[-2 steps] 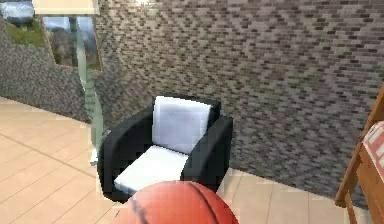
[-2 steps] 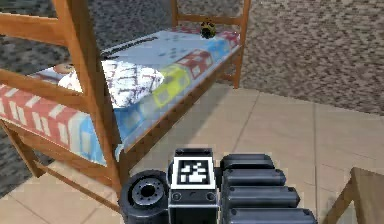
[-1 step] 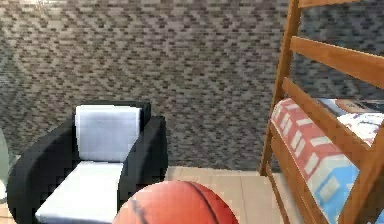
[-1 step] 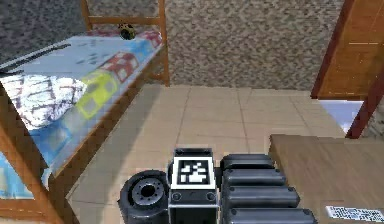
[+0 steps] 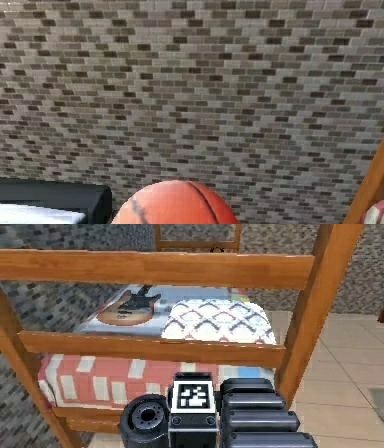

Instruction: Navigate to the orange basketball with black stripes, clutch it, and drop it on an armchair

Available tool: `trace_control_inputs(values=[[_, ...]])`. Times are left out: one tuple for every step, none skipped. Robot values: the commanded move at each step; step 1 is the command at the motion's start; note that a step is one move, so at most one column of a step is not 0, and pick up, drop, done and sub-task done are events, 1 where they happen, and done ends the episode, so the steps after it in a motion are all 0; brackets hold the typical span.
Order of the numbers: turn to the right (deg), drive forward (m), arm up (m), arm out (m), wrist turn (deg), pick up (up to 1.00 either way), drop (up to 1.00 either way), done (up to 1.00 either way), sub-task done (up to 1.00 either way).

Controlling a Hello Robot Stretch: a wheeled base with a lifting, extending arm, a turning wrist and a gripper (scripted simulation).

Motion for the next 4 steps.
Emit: trace_control_inputs(values=[[6.0,0.00,0.00,0.00,0.0,0.00,0.00,0.00,0.00],[0.0,0.10,0.00,0.00,0.0,0.00,0.00,0.00,0.00],[-45.0,0.00,0.00,0.00,0.0,0.00,0.00,0.00,0.00],[-36.0,0.00,0.00,0.00,0.0,0.00,0.00,0.00,0.00]])
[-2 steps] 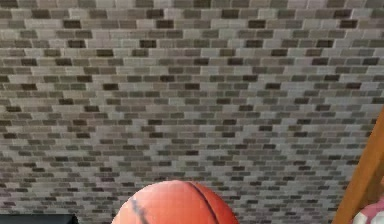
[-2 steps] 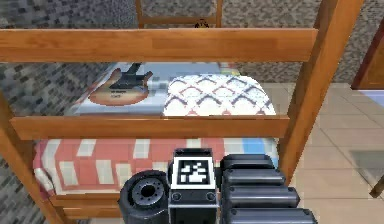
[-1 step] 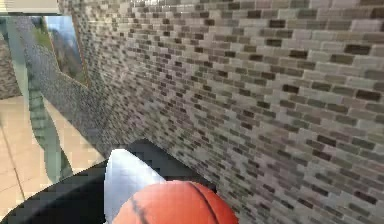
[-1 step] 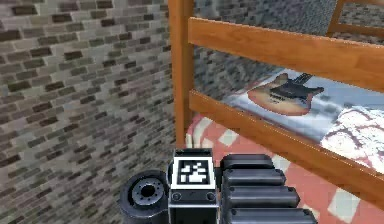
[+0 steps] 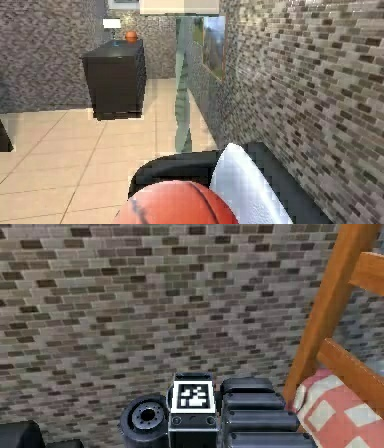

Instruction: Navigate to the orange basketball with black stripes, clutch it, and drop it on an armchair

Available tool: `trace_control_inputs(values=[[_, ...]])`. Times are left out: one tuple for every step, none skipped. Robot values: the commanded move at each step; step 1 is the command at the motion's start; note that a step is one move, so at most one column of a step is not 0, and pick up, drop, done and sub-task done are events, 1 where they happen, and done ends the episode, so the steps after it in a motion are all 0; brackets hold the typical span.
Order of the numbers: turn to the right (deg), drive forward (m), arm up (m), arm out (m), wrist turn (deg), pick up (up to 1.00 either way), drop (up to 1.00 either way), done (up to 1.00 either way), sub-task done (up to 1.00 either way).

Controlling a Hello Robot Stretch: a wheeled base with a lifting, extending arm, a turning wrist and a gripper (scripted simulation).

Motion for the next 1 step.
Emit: trace_control_inputs(values=[[45.0,0.00,0.00,0.00,0.0,0.00,0.00,0.00,0.00]])
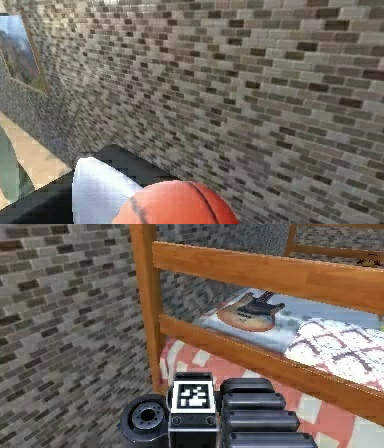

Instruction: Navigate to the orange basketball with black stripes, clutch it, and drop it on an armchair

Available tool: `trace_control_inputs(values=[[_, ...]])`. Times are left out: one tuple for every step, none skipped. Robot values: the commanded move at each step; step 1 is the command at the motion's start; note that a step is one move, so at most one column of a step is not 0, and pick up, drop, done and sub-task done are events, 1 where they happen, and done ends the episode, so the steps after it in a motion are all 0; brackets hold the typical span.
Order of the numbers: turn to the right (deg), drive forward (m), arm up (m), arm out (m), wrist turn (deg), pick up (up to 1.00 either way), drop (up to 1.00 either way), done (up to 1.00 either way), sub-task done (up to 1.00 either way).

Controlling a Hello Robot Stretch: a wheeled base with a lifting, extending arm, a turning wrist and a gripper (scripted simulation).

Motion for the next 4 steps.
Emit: trace_control_inputs(values=[[42.0,0.00,0.00,0.00,0.0,0.00,0.00,0.00,0.00],[3.0,0.00,0.00,0.00,0.0,0.00,0.00,0.00,0.00],[-45.0,0.00,0.00,0.00,0.0,0.00,0.00,0.00,0.00],[-45.0,0.00,0.00,0.00,0.0,0.00,0.00,0.00,0.00]])
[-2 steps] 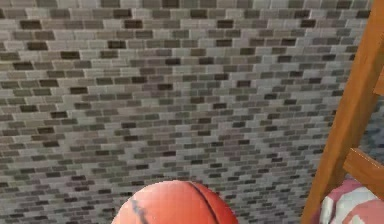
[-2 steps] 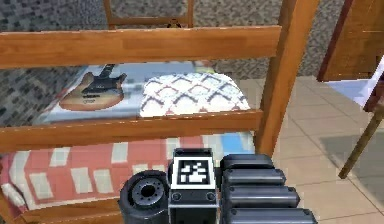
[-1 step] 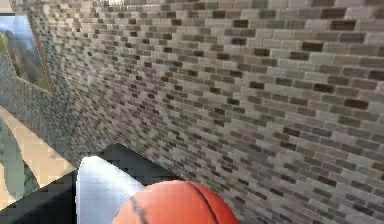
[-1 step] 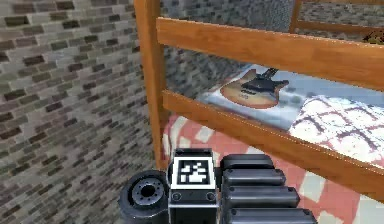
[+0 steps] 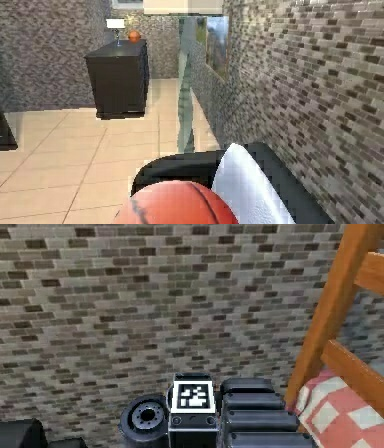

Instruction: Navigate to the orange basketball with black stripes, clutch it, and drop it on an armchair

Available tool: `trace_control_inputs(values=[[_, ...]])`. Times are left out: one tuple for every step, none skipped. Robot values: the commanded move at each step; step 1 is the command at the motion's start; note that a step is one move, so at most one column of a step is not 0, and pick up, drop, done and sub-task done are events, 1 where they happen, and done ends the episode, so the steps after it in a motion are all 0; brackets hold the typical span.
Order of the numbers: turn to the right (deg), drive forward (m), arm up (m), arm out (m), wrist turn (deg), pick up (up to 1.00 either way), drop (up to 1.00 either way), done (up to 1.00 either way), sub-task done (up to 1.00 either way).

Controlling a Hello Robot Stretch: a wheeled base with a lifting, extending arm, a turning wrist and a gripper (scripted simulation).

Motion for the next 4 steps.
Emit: trace_control_inputs(values=[[-9.0,0.00,0.00,0.00,0.0,0.00,0.00,0.00,0.00],[45.0,0.00,0.00,0.00,0.0,0.00,0.00,0.00,0.00],[45.0,0.00,0.00,0.00,0.0,0.00,0.00,0.00,0.00],[15.0,0.00,0.00,0.00,0.0,0.00,0.00,0.00,0.00]])
